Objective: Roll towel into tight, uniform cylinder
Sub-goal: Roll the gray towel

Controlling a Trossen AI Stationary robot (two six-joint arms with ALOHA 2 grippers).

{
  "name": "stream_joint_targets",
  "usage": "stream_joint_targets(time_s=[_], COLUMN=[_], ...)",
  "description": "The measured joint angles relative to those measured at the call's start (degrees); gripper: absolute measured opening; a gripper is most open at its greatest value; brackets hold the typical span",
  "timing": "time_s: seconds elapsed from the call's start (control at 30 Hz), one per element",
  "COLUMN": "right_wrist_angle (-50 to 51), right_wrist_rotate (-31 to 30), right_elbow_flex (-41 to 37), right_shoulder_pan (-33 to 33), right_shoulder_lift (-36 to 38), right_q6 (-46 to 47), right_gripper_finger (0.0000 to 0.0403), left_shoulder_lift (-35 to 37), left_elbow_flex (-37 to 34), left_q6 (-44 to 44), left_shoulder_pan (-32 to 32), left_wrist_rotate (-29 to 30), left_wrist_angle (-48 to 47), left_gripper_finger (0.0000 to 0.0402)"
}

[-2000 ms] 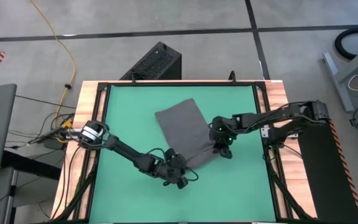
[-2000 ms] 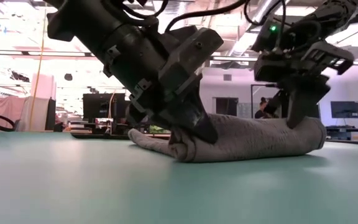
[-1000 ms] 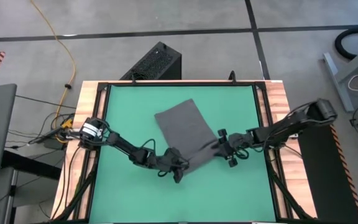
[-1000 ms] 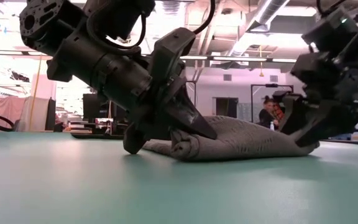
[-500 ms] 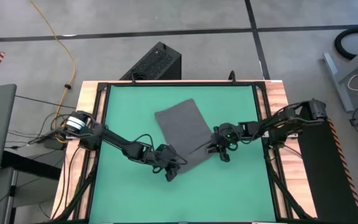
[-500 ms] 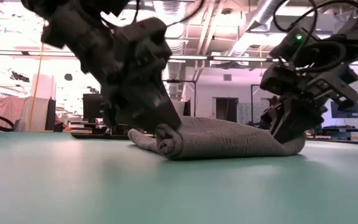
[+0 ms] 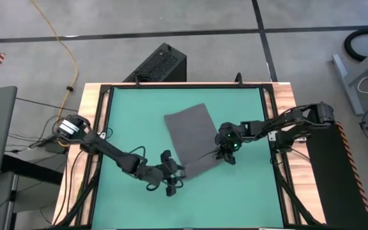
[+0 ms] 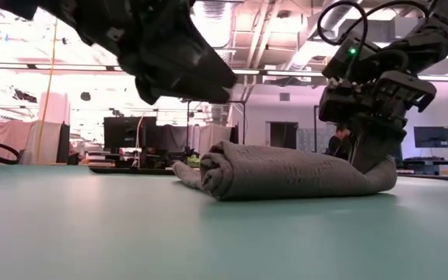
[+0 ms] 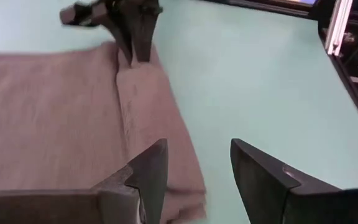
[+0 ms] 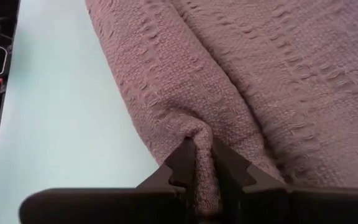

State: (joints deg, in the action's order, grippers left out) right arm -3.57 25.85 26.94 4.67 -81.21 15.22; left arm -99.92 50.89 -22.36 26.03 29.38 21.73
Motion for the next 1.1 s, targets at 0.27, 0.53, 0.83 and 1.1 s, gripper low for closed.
stream_joint_targets(time_s=[0.27,0.53,0.83,1.1], right_wrist_angle=[-0.5,-1.3,-1.4,-1.5], right_wrist_rotate=[-0.3,-0.7,-0.8,-0.9], right_elbow_flex=[0.0,0.1,0.1,0.1], right_shoulder_pan=[0.3,0.4,0.4,0.4], right_shoulder_lift=[0.0,0.0,0.1,0.1], right_q6=[0.9,1.0,1.0,0.9], right_gripper_finger=[0.0061,0.0062,0.0063,0.0063], left_shoulder_lift=[-7.0,-9.0,-8.9,-8.9], left_elbow_flex=[2.9,9.9,13.1,13.1], left_q6=[10.6,10.7,9.6,4.0], left_shoulder_pan=[-1.5,-4.2,-5.3,-4.5], left_wrist_rotate=[-3.7,-6.6,-3.3,-1.0], left_wrist_angle=[6.6,-6.4,-12.3,-16.2], left_gripper_finger=[0.0175,0.0232,0.0249,0.0249])
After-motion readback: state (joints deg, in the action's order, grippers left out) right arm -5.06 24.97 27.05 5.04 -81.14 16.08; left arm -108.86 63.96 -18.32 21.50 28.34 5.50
